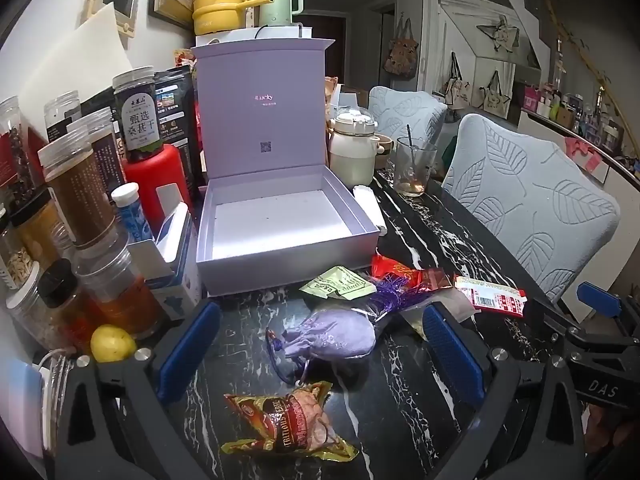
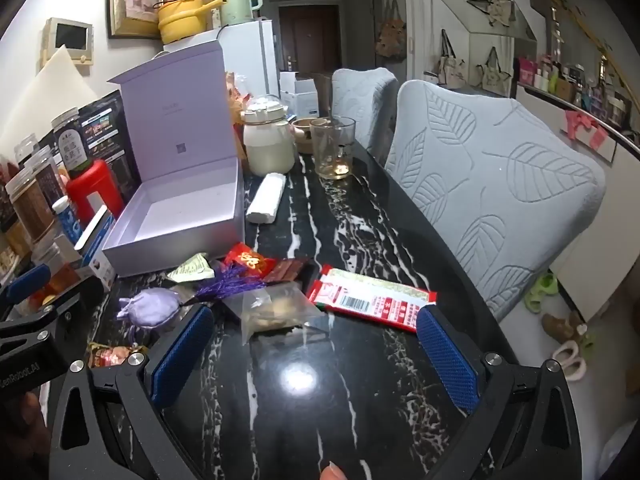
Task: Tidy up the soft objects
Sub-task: 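Move the left gripper toward the red-and-gold snack bag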
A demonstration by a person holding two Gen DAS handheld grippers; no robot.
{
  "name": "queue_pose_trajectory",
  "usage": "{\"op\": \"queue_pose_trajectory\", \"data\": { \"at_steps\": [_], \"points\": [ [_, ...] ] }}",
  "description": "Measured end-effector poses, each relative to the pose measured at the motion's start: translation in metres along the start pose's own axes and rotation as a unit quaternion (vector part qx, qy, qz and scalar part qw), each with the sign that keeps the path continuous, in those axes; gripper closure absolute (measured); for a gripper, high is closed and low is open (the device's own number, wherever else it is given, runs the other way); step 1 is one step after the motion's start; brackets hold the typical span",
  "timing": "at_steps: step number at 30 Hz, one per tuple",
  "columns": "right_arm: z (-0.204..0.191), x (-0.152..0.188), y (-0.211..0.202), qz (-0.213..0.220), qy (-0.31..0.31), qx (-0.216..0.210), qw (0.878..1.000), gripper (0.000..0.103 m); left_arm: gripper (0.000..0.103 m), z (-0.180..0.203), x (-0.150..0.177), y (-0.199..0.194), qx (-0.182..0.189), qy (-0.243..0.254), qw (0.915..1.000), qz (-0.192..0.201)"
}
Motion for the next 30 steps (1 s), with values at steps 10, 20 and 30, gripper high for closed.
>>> {"op": "queue_pose_trajectory", "data": {
  "at_steps": [10,20,30],
  "points": [
    [-0.004,0.000,-0.004,0.001,-0.001,-0.001,1.000,0.000,0.000,-0.002,0.001,-0.002,0.001,0.001,1.0000,0.001],
    [-0.010,0.003,-0.009,0.001,-0.007,-0.010,1.000,0.000,0.000,-0.007,0.002,-0.008,-0.008,-0.001,1.0000,0.006],
    [-0.015,0.005,-0.018,0.011,-0.003,-0.022,1.000,0.000,0.000,-0.011,0.007,-0.016,-0.013,-0.005,0.9999,0.009]
  ]
}}
Point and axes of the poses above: each gripper's, at about its wrist camera, not at the fingertips, and y roughly the way its jaws point, z to its right, x to its underside, the point moved 9 cm from there along y, roughly the way its jaws point, and after that the axes turned 8 degrees about y, right-handed, at the moved point
